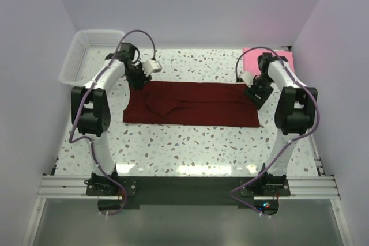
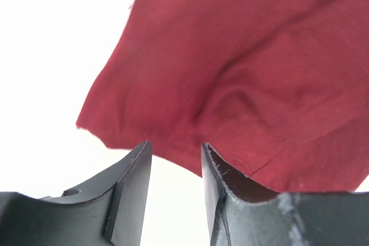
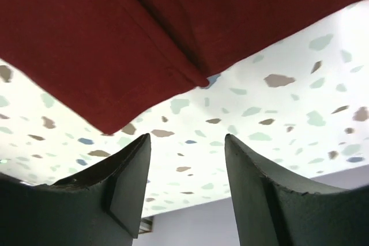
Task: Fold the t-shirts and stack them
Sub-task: Fold the tshirt
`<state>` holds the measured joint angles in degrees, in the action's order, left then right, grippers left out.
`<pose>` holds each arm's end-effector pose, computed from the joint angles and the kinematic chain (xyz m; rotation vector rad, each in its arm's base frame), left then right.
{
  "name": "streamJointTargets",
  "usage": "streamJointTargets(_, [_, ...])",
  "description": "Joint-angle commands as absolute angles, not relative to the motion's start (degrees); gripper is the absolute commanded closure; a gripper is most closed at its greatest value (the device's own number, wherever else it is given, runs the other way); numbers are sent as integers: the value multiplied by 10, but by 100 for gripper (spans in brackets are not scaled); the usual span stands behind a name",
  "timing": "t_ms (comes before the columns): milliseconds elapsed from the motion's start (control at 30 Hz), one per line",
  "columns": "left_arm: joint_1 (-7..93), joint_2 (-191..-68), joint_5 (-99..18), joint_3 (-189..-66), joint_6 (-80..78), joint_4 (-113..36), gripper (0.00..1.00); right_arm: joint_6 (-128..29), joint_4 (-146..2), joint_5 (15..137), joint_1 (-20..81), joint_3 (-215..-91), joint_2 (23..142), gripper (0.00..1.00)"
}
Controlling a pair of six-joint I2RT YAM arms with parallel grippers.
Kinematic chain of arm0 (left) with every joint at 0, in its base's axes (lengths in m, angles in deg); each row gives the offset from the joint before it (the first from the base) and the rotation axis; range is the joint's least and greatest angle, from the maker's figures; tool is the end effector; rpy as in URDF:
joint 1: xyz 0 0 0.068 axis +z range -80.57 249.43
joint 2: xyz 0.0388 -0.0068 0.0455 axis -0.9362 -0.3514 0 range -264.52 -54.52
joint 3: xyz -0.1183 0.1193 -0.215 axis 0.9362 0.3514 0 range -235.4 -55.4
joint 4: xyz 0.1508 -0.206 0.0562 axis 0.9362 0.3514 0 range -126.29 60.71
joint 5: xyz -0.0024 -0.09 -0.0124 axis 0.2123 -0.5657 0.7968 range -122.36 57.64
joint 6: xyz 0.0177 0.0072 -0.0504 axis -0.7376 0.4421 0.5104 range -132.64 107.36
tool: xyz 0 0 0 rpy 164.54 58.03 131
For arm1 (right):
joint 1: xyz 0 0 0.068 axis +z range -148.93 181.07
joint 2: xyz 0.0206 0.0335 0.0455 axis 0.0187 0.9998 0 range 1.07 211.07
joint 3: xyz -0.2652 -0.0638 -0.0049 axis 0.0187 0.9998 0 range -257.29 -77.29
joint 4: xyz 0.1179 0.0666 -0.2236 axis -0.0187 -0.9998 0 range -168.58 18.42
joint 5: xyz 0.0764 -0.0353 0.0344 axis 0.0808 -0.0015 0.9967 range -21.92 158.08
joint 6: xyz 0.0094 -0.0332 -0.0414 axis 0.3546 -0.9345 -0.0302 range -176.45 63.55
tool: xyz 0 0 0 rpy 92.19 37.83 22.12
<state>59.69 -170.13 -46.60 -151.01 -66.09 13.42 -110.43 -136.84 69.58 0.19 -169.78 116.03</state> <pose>0.4149 -0.0800 0.2224 1.4764 2.2844 -0.1344 0.3851 -0.0049 0.2052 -1.3837 2.7677 0.0076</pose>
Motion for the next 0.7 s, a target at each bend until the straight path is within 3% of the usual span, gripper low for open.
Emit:
streamJointTargets(0, [654,-1610,-567,-1461,-505,75,55,-1048,-1419,754,-6,-1702,1119,44])
streamJointTargets(167, [651,-1505,-614,-1316,-425,16,55,-983,-1421,814,-3,-1677,1115,58])
streamJointTargets(300, [650,-1498,-606,-1244,-383,-18,56,-943,-1379,835,1,-1633,1115,65])
streamJointTargets(667, [597,-1540,-571,-1192,-307,-114,61,-892,-1286,787,3,-1557,1143,72])
